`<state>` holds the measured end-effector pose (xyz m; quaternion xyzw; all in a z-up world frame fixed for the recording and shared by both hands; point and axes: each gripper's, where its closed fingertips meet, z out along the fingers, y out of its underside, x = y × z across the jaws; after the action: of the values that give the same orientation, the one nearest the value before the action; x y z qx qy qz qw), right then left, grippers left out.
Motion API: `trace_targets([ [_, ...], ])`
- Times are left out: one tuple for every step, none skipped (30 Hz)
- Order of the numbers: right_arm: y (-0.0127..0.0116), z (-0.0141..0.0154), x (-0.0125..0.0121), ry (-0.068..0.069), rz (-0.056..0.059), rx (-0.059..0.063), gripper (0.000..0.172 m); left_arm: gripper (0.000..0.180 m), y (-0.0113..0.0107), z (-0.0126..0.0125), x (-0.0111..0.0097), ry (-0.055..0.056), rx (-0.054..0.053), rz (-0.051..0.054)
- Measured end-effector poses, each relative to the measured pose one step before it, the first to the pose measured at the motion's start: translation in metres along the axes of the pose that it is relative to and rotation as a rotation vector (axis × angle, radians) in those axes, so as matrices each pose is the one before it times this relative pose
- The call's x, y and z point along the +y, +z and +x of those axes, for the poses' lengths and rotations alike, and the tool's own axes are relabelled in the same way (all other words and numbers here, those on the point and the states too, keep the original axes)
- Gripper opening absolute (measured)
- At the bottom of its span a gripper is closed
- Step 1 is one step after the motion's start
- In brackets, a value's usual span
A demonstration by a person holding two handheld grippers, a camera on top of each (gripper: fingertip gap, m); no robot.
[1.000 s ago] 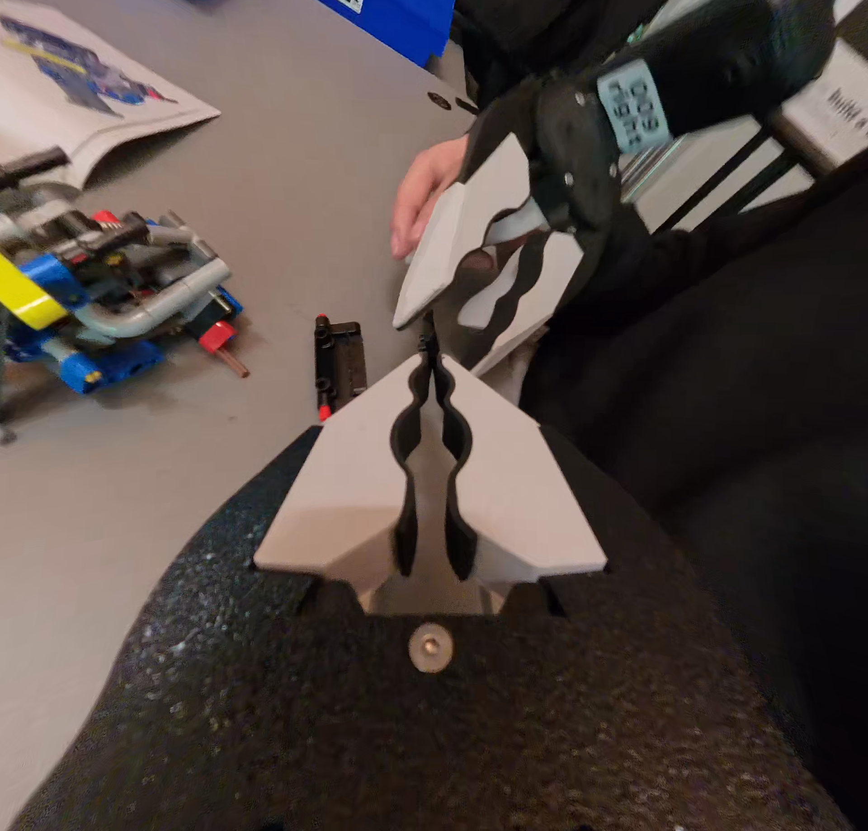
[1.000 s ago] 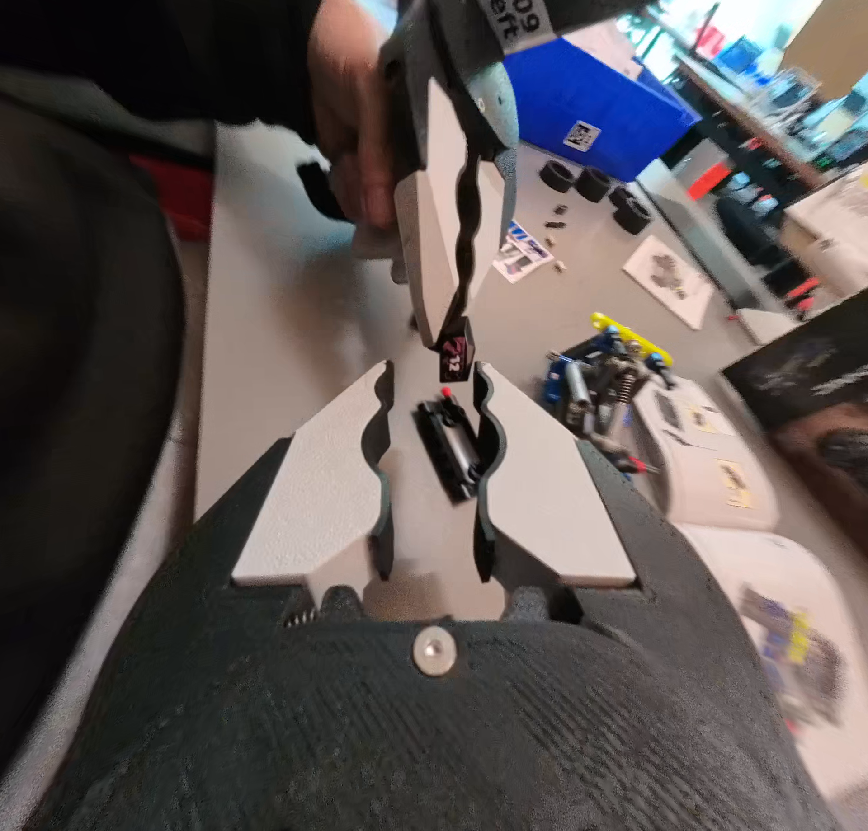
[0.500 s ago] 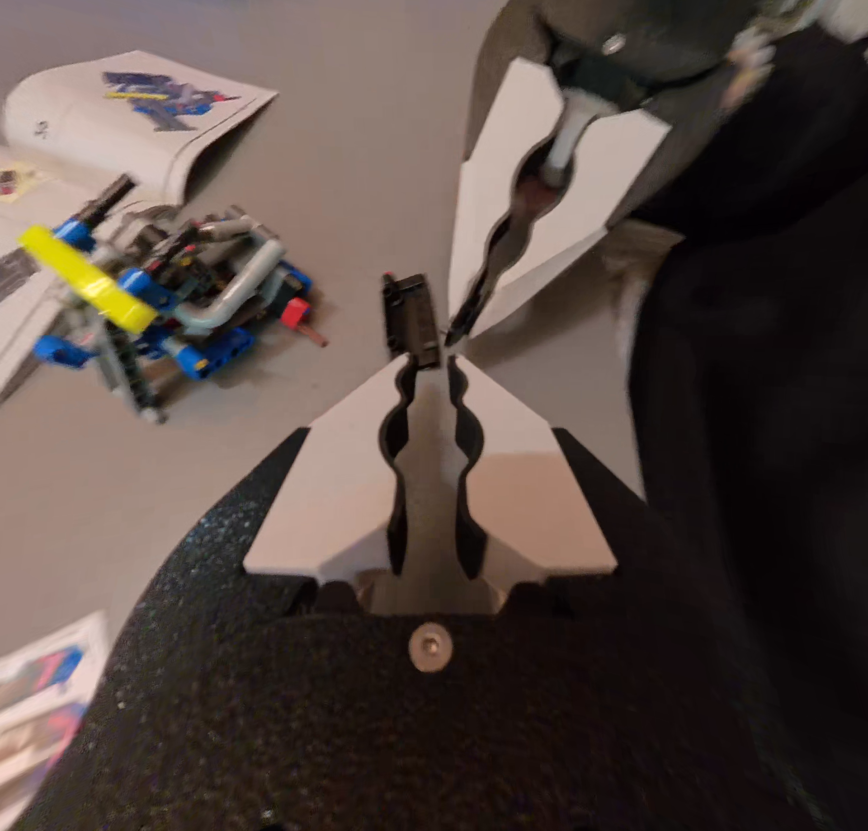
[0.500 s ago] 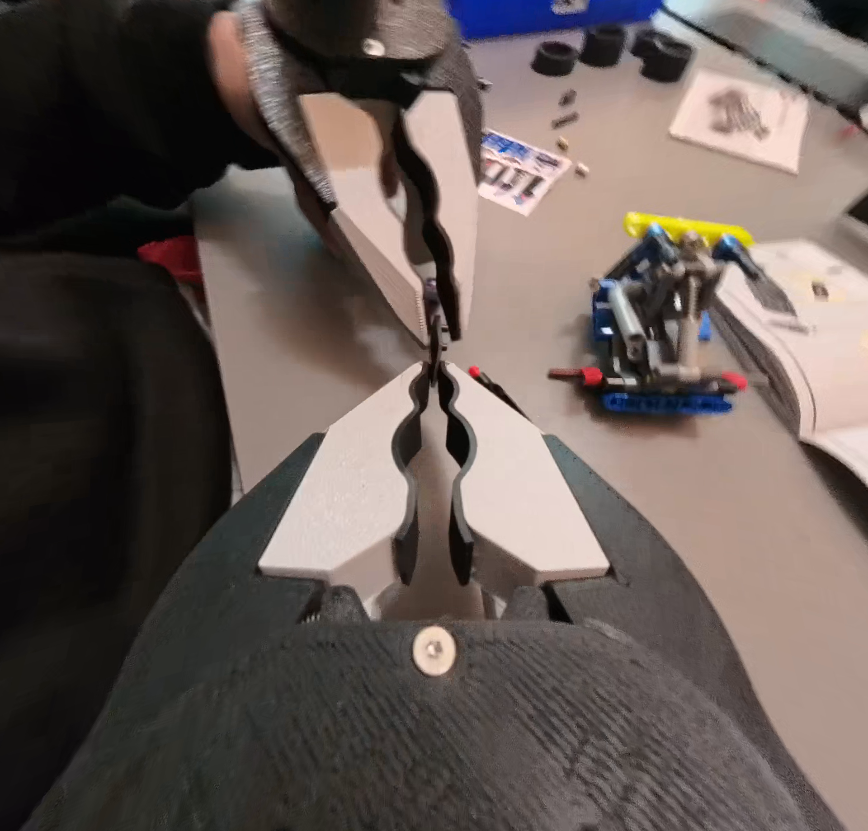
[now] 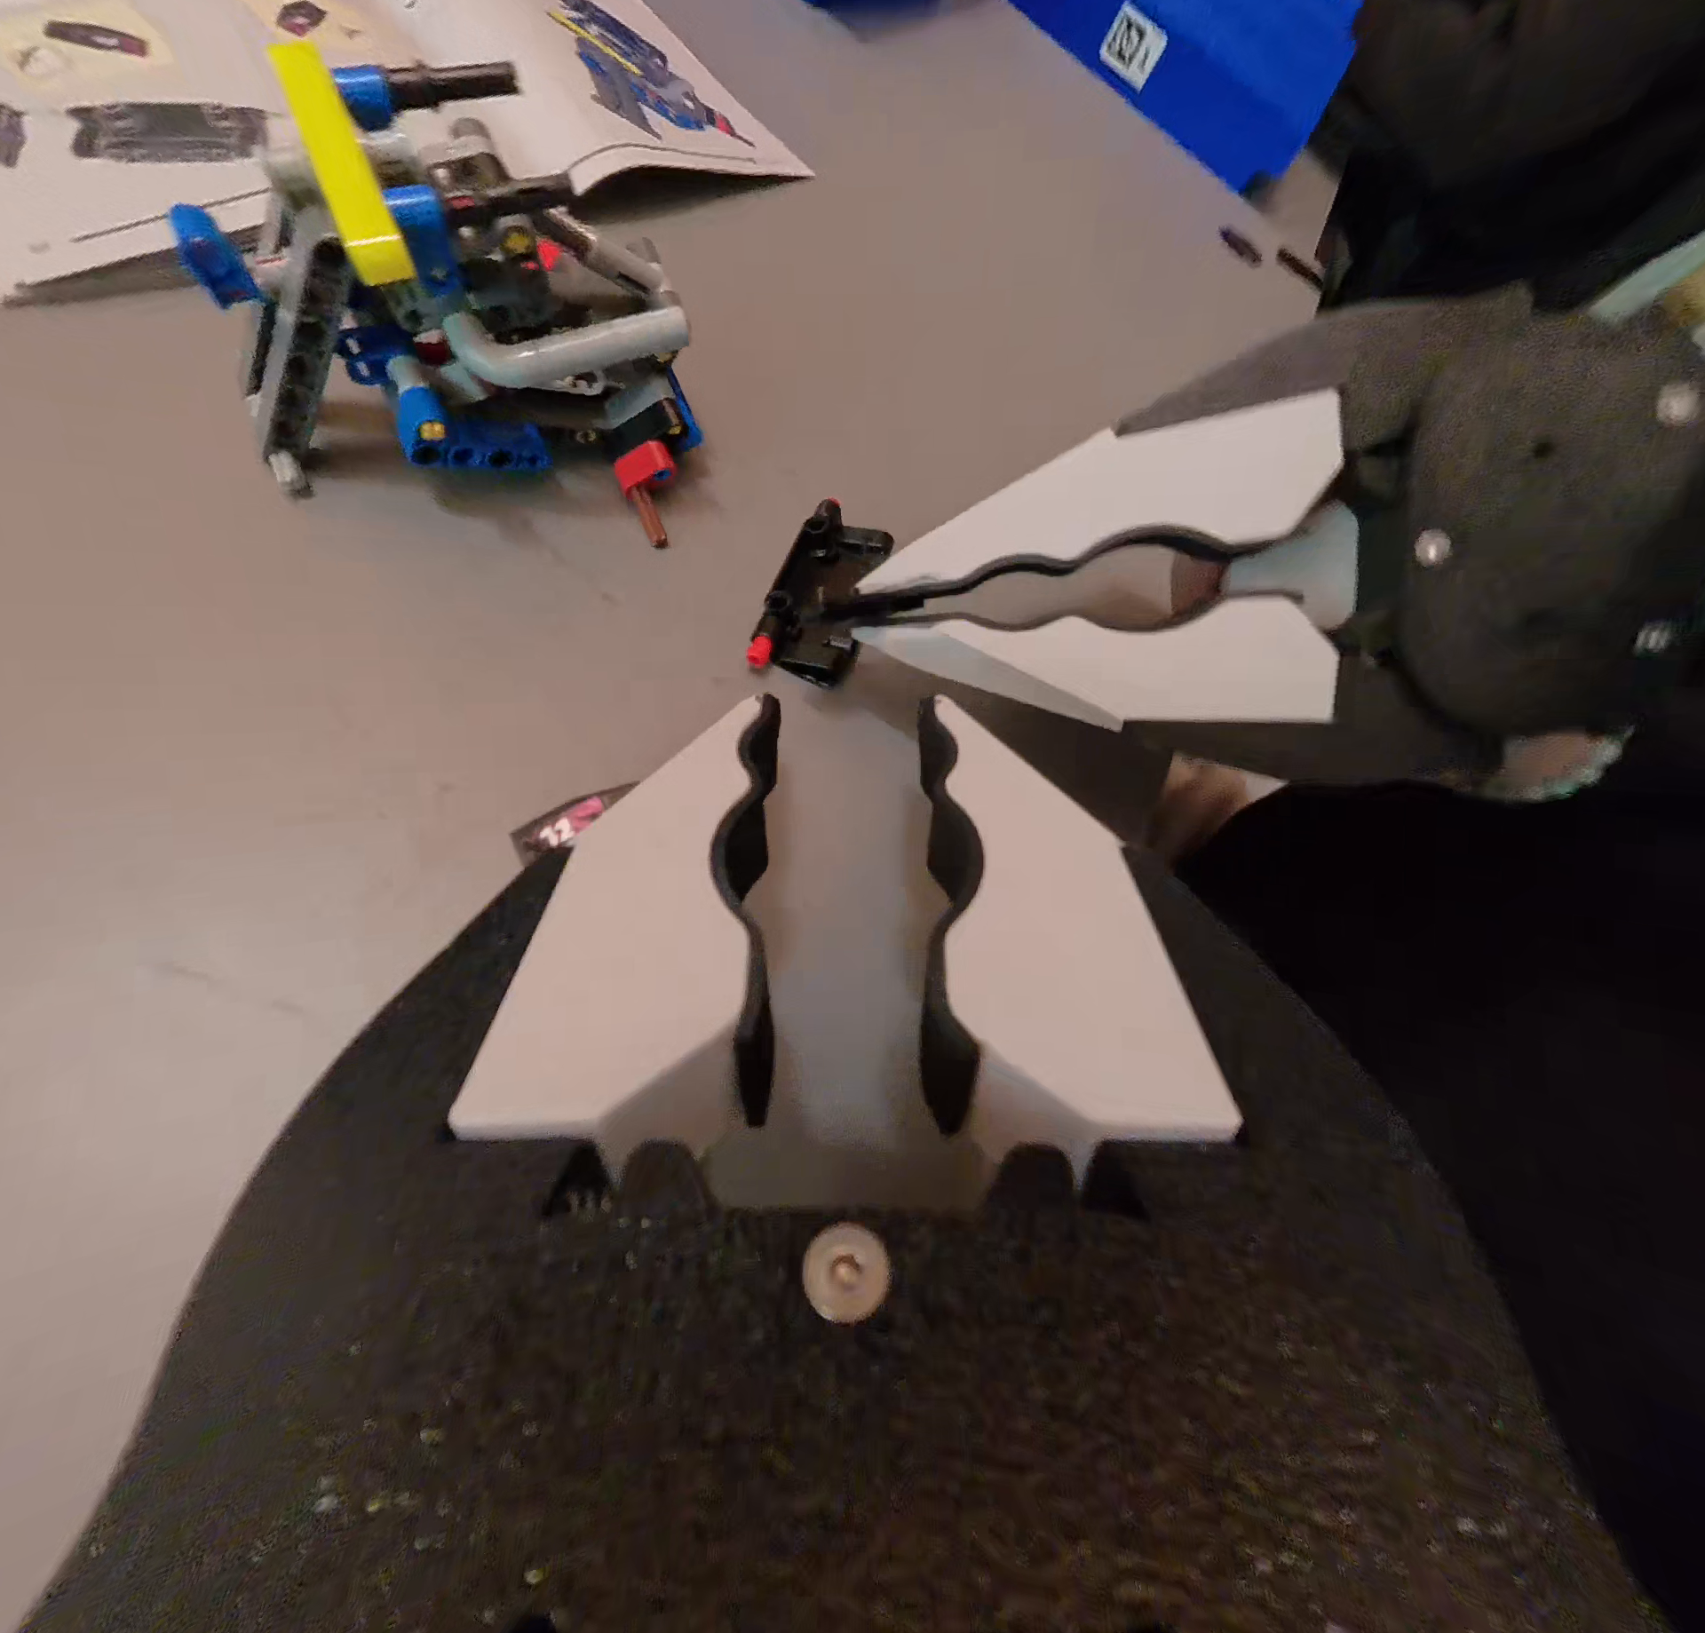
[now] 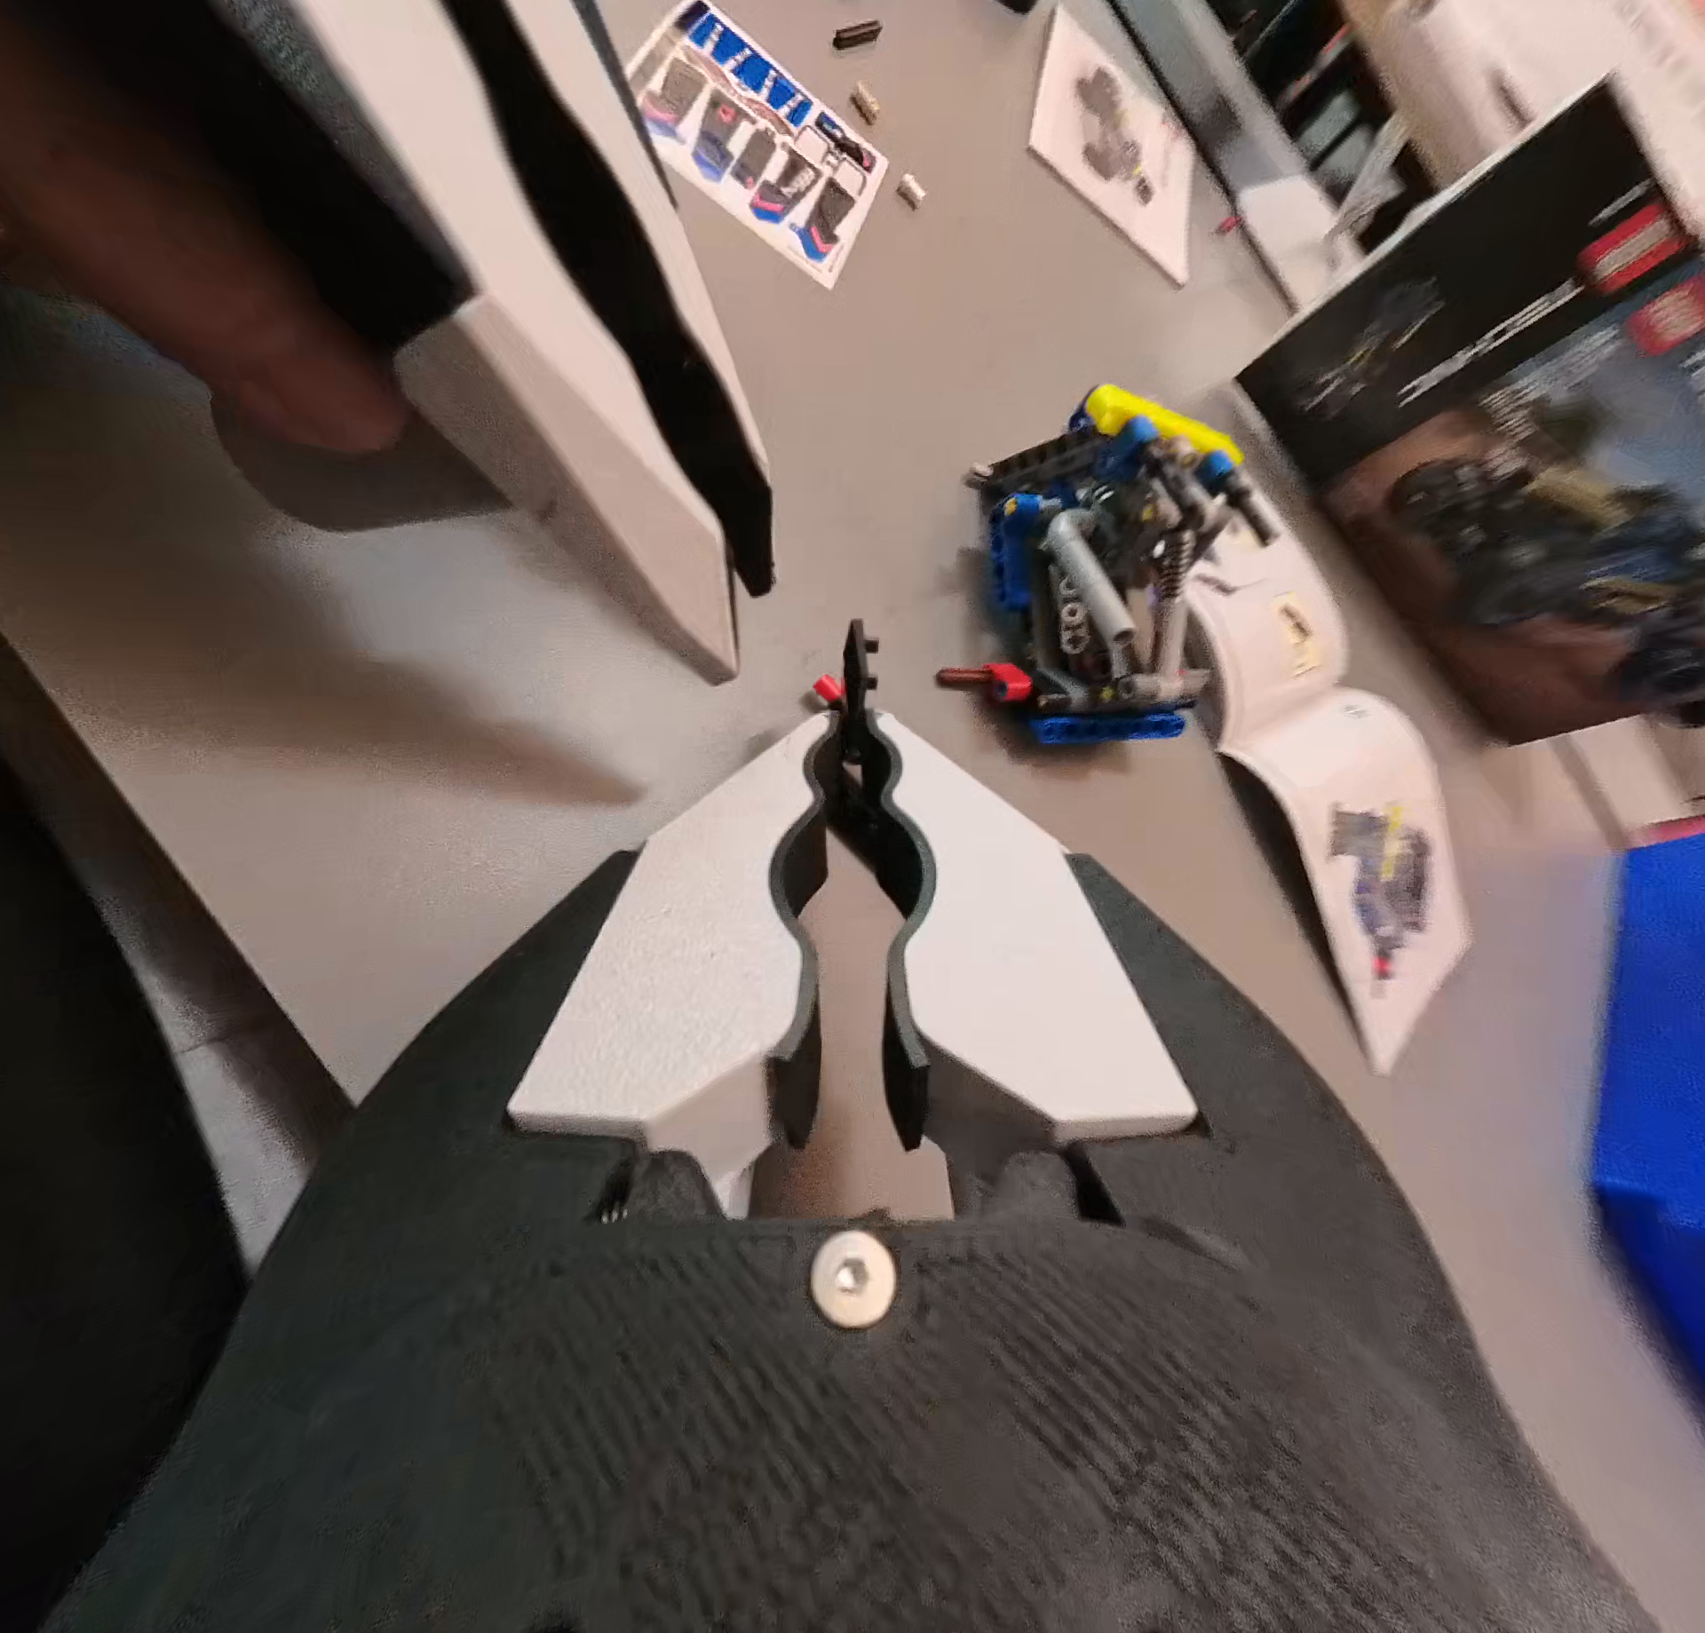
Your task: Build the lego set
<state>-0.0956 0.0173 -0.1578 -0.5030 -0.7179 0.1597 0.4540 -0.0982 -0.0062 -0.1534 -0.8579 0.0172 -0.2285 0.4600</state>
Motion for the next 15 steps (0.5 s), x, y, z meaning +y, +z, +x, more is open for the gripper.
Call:
trace_targets([
  [-0.00099, 0.00059, -0.00225, -0.0477, 0.0019, 0.0363, 0.000, 0.028, -0.00194, -0.00058, -0.00150, -0.0199, 0.0059, 0.0157],
  [-0.00129, 0.00130, -0.00254, -0.0484, 0.0031, 0.0384, 0.000, 0.028, -0.00160, 0.00019, -0.00149, -0.0085, 0.0071, 0.0120],
  [-0.00127, 0.00168, -0.00281, -0.0505, 0.0045, 0.0391, 0.000, 0.028, -0.00150, -0.00125, -0.00047, -0.0049, -0.0099, 0.0032],
  [-0.00120, 0.00131, -0.00276, -0.0452, 0.0058, 0.0331, 0.000, 0.028, -0.00101, -0.00131, -0.00001, 0.0074, -0.0154, -0.0014],
  [-0.00066, 0.00048, -0.00222, -0.0290, 0.0035, 0.0206, 0.000, 0.028, -0.00057, 0.00058, -0.00030, 0.0183, -0.0057, 0.0003],
  [0.00010, -0.00108, -0.00105, -0.0108, -0.0016, 0.0051, 0.000, 0.031, -0.00033, 0.00163, -0.00128, 0.0187, 0.0013, 0.0062],
  [0.00056, -0.00221, -0.00040, 0.0024, -0.0036, -0.0072, 0.000, 0.034, 0.00001, 0.00074, -0.00238, 0.0162, -0.0060, 0.0119],
  [0.00015, -0.00085, -0.00020, 0.0112, -0.0016, -0.0043, 0.000, 0.034, 0.00030, -0.00017, -0.00189, 0.0220, -0.0124, 0.0078],
  [0.00005, -0.00105, -0.00005, 0.0174, -0.0001, -0.0099, 0.000, 0.034, 0.00075, -0.00085, -0.00067, 0.0277, -0.0172, 0.0010],
  [0.00015, -0.00167, 0.00050, 0.0285, -0.0026, -0.0180, 0.000, 0.035, 0.00089, -0.00139, 0.00013, 0.0229, -0.0217, -0.0038],
  [0.00011, -0.00135, -0.00015, 0.0376, 0.0024, -0.0183, 0.000, 0.035, 0.00115, 0.00030, 0.00006, 0.0133, -0.0116, -0.0041],
  [-0.00020, -0.00056, -0.00060, 0.0382, 0.0058, -0.0120, 0.000, 0.031, 0.00108, 0.00176, -0.00049, 0.0004, -0.0001, -0.0005],
  [0.00020, -0.00020, 0.00065, 0.0323, -0.0010, -0.0088, 0.000, 0.030, 0.00055, 0.00051, -0.00190, -0.0107, -0.0046, 0.0088],
  [0.00011, -0.00265, 0.00008, 0.0269, 0.0065, -0.0261, 0.000, 0.029, 0.00037, 0.00057, -0.00149, -0.0109, -0.0006, 0.0077],
  [-0.00007, 0.00032, 0.00002, 0.0311, 0.0087, -0.0076, 0.000, 0.027, 0.00055, 0.00100, -0.00025, -0.0113, 0.0079, -0.0009],
])
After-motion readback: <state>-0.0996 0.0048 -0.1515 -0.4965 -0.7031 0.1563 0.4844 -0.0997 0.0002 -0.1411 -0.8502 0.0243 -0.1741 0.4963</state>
